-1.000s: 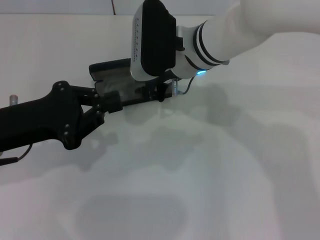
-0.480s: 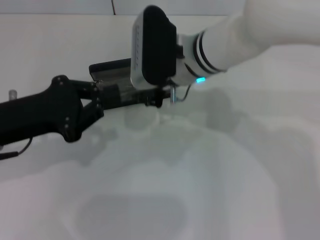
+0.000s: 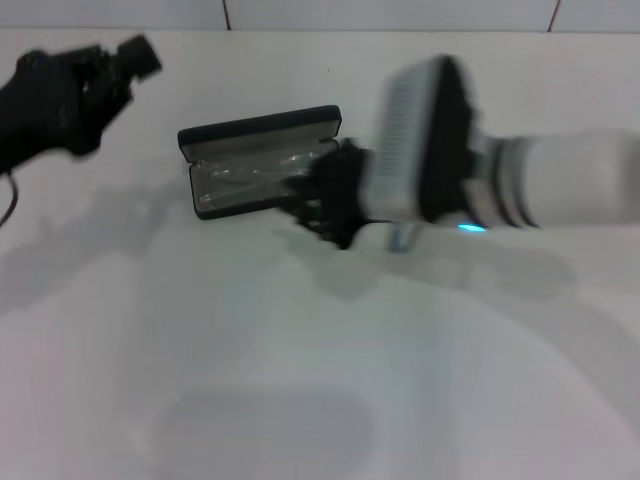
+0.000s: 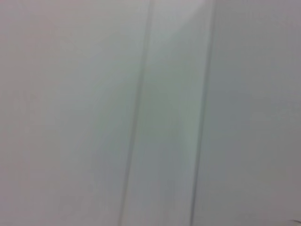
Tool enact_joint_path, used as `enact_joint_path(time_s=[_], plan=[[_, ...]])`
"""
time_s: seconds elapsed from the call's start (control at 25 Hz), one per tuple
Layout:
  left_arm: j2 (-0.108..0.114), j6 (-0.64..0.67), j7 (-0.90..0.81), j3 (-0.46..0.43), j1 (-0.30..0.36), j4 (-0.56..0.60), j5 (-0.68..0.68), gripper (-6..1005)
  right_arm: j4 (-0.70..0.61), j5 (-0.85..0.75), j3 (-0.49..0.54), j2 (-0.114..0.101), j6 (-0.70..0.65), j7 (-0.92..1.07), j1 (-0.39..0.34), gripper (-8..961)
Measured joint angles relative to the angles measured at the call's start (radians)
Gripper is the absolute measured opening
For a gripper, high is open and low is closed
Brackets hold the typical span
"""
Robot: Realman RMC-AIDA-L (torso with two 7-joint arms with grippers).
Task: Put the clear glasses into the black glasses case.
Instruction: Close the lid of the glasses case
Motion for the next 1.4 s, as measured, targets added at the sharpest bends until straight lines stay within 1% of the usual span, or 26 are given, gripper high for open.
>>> enact_joint_path(time_s=[0.04, 0.12, 0.24, 0.4, 0.56, 0.6, 0.72, 0.84, 0.88, 1.04, 1.16, 1.28, 1.4], plan=[[0.0, -0.022, -0.01, 0.0, -0.014, -0.006, -0.004, 91, -0.035, 0.002, 0.021, 0.0, 0.002, -0.027, -0.064, 221], [0.0, -0.083, -0.033, 0.006, -0.043, -0.011, -0.004, 92, -0.098, 0.011, 0.057, 0.001, 0.012, -0.061, -0.169, 223], [0.0, -0.174, -0.063, 0.026, -0.089, -0.013, 0.03, 92, -0.137, 0.045, 0.106, -0.002, 0.014, -0.083, -0.267, 227], [0.0, -0.3, -0.089, 0.052, -0.152, -0.027, 0.097, 93, -0.132, 0.112, 0.184, -0.006, -0.018, -0.09, -0.318, 232], [0.0, -0.45, -0.108, 0.075, -0.247, -0.108, 0.153, 93, -0.124, 0.193, 0.289, -0.007, -0.114, -0.122, -0.365, 237], [0.0, -0.504, -0.116, 0.084, -0.276, -0.139, 0.16, 93, -0.118, 0.22, 0.317, -0.006, -0.151, -0.139, -0.372, 238], [0.0, -0.635, -0.125, 0.113, -0.321, -0.196, 0.162, 94, -0.079, 0.305, 0.365, -0.006, -0.234, -0.192, -0.371, 242], [0.0, -0.736, -0.132, 0.163, -0.341, -0.225, 0.163, 94, -0.058, 0.359, 0.377, -0.007, -0.265, -0.243, -0.364, 246], [0.0, -0.776, -0.144, 0.19, -0.348, -0.235, 0.163, 94, -0.056, 0.366, 0.378, -0.006, -0.268, -0.251, -0.363, 247], [0.001, -0.871, -0.185, 0.275, -0.353, -0.254, 0.169, 95, -0.055, 0.369, 0.373, -0.006, -0.269, -0.257, -0.356, 252], [0.0, -0.912, -0.189, 0.299, -0.355, -0.286, 0.173, 95, -0.05, 0.369, 0.371, -0.006, -0.27, -0.261, -0.342, 256], [0.0, -0.918, -0.189, 0.309, -0.356, -0.307, 0.173, 96, -0.041, 0.37, 0.37, -0.006, -0.271, -0.267, -0.331, 259], [-0.003, -0.914, -0.189, 0.349, -0.344, -0.322, 0.169, 96, -0.027, 0.37, 0.373, -0.006, -0.271, -0.269, -0.318, 263]])
